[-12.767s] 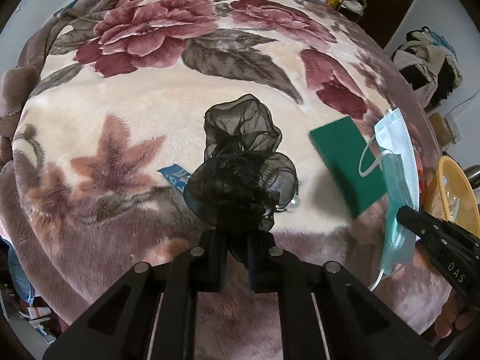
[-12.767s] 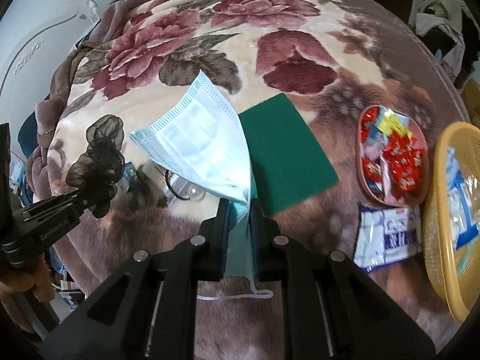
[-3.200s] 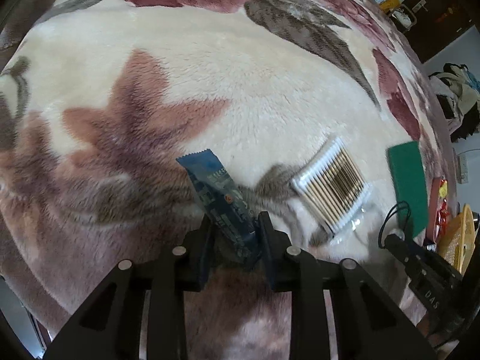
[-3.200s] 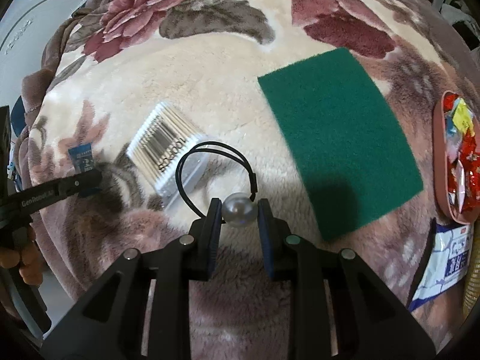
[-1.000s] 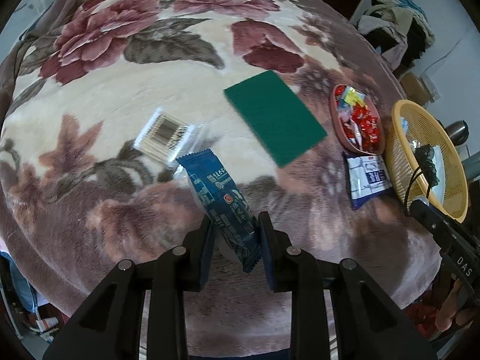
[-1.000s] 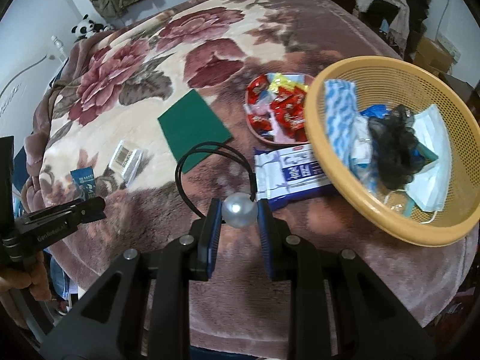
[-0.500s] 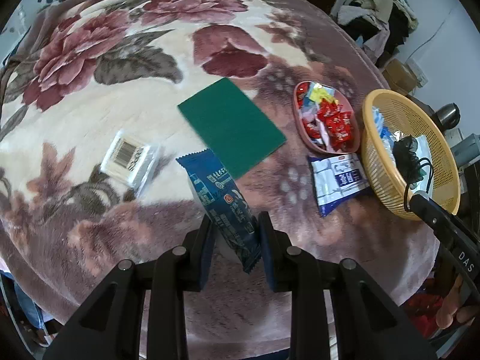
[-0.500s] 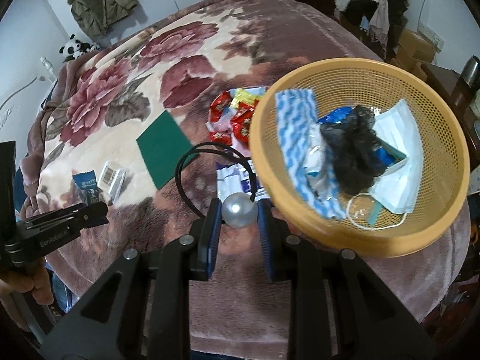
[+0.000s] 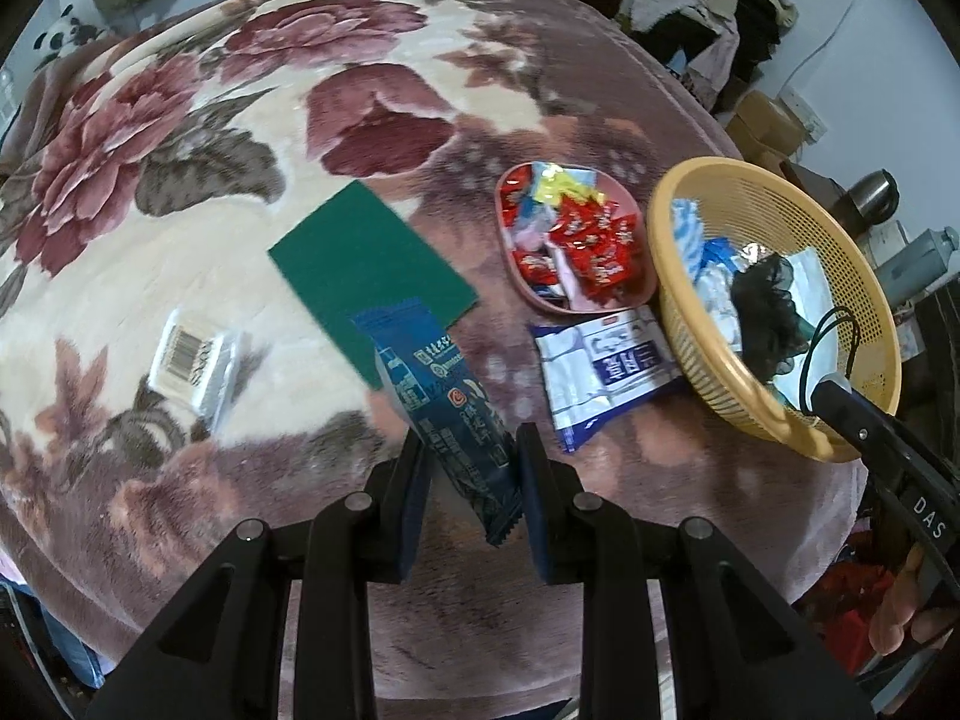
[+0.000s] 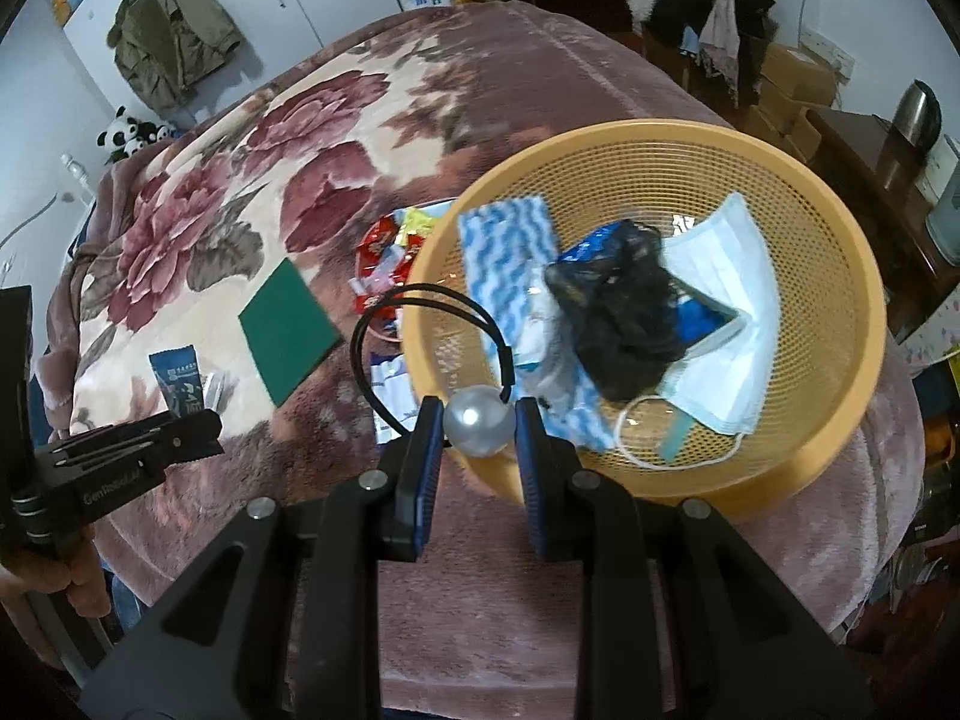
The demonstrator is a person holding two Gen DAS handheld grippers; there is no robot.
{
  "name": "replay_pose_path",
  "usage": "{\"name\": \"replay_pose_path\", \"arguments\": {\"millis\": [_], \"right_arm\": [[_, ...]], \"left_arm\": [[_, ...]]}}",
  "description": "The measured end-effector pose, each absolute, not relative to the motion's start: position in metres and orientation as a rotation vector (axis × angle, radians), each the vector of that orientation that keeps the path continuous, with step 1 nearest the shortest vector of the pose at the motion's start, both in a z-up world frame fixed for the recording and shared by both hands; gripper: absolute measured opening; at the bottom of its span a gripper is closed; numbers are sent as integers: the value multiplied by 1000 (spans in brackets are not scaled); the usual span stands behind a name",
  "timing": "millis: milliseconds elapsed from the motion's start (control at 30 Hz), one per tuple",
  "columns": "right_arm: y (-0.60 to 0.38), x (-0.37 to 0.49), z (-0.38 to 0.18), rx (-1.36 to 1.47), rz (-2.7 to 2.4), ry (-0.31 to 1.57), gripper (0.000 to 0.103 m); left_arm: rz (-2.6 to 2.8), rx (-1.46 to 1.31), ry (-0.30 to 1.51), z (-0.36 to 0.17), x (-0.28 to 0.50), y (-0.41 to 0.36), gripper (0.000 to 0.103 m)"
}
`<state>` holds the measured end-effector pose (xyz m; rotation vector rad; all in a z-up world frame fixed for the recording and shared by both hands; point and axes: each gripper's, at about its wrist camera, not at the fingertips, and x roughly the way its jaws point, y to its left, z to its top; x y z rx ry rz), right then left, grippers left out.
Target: Organize soft objects
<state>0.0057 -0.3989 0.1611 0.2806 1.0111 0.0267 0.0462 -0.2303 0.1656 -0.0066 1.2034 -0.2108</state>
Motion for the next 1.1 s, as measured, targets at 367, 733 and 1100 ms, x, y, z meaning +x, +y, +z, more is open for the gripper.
{"name": "replay_pose_path", "arguments": {"millis": [367, 733, 1100], "right_arm": [[-437, 3, 161, 312, -26, 1002, 25], [-471, 6, 161, 336, -67, 997, 25], [-503, 11, 162, 360, -102, 985, 25]], "left_arm": [[-268, 19, 1208, 167, 55, -275, 28], [-342, 61, 1203, 172, 65, -327, 28], [-421, 75, 1215, 172, 73, -375, 28]]}}
